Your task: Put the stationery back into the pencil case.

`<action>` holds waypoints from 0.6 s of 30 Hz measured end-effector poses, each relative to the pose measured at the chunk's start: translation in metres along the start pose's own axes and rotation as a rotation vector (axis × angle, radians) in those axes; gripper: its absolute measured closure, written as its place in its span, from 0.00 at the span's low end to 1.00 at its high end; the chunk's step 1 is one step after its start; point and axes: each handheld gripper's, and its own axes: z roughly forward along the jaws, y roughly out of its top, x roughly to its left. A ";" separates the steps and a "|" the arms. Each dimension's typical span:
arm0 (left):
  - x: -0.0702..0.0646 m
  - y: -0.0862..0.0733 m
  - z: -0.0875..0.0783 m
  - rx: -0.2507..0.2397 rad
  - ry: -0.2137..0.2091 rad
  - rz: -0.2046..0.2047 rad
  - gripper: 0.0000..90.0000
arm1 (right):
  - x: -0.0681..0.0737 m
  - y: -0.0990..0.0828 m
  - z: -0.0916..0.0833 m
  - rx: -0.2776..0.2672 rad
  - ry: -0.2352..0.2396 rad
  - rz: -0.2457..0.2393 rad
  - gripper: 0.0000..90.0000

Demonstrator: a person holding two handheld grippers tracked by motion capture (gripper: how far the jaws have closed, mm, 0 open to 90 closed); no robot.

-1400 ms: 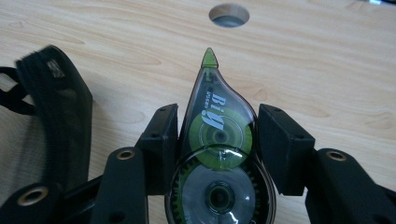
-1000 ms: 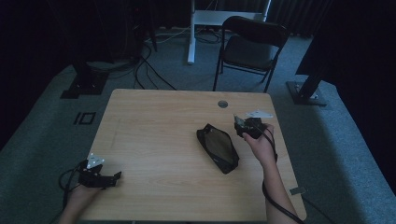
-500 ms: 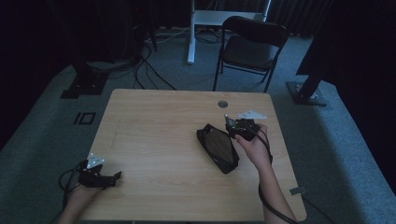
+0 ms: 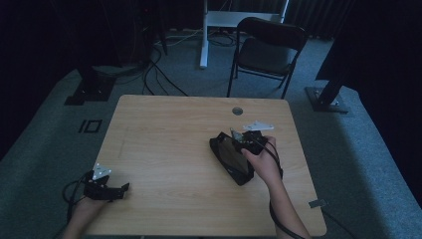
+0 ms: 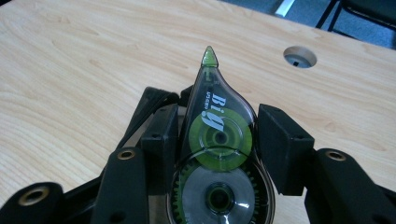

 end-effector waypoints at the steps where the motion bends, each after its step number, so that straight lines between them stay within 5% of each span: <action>1: 0.000 0.000 0.000 0.000 0.000 0.000 0.00 | 0.001 0.000 0.001 0.004 0.003 0.003 0.55; 18: 0.000 0.000 0.000 0.000 0.000 -0.001 0.00 | 0.015 -0.019 0.036 0.147 0.034 -0.012 0.55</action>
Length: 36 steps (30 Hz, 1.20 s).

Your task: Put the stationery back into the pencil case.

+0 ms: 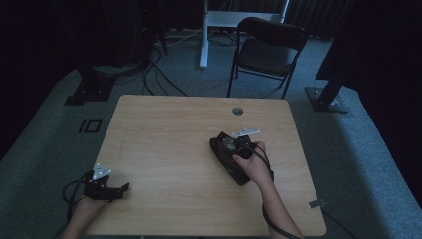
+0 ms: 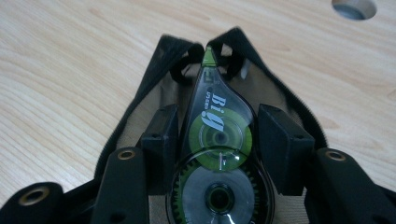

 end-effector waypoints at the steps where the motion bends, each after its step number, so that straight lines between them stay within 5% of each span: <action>1: 0.000 0.000 0.000 0.000 0.000 0.000 0.00 | 0.000 0.000 0.001 0.007 -0.003 -0.002 0.55; 36: 0.000 0.000 0.000 0.000 0.000 0.000 0.00 | 0.000 0.008 0.037 0.184 -0.008 -0.002 0.55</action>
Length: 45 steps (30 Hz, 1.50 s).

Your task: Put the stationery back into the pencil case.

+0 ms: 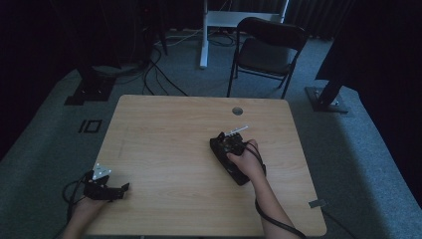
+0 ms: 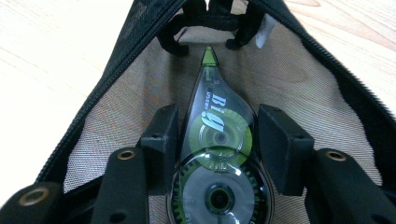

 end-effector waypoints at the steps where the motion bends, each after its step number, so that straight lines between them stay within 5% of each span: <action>1: 0.000 0.000 0.000 0.000 0.000 0.000 0.00 | 0.000 0.000 0.000 0.005 -0.002 0.000 0.55; 23: 0.000 0.000 0.000 0.000 0.000 0.000 0.00 | 0.001 0.000 0.006 0.045 0.031 0.019 0.52; 45: 0.000 0.000 0.000 0.000 0.000 0.000 0.00 | -0.007 -0.005 -0.038 -0.120 0.075 0.016 0.46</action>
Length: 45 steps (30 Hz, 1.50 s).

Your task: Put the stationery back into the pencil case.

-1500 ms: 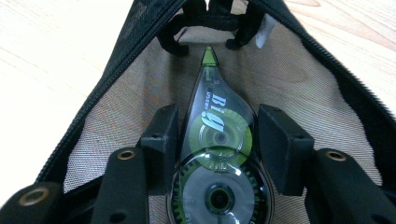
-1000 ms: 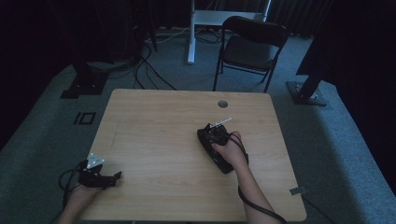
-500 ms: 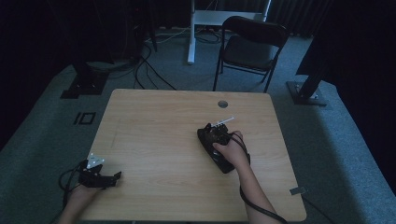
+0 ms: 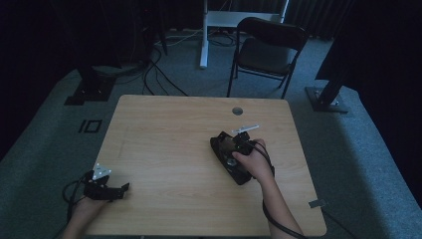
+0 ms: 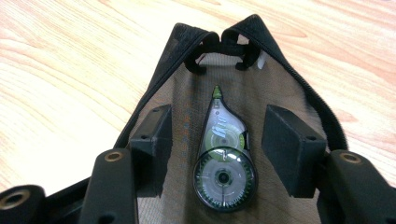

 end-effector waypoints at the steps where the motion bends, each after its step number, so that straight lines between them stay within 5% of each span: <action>1: 0.000 0.000 0.000 0.000 0.000 0.000 0.00 | -0.001 -0.001 -0.002 -0.008 0.001 0.000 0.44; 10: 0.000 0.000 0.000 0.000 0.000 0.000 0.00 | -0.004 -0.007 -0.018 -0.090 0.031 0.019 0.36; 26: 0.000 0.000 0.000 0.000 0.000 0.000 0.00 | -0.015 -0.021 -0.048 -0.174 0.002 -0.004 0.33; 45: 0.000 0.000 0.000 0.000 0.000 0.000 0.00 | -0.058 -0.065 -0.061 -0.238 -0.080 0.041 0.28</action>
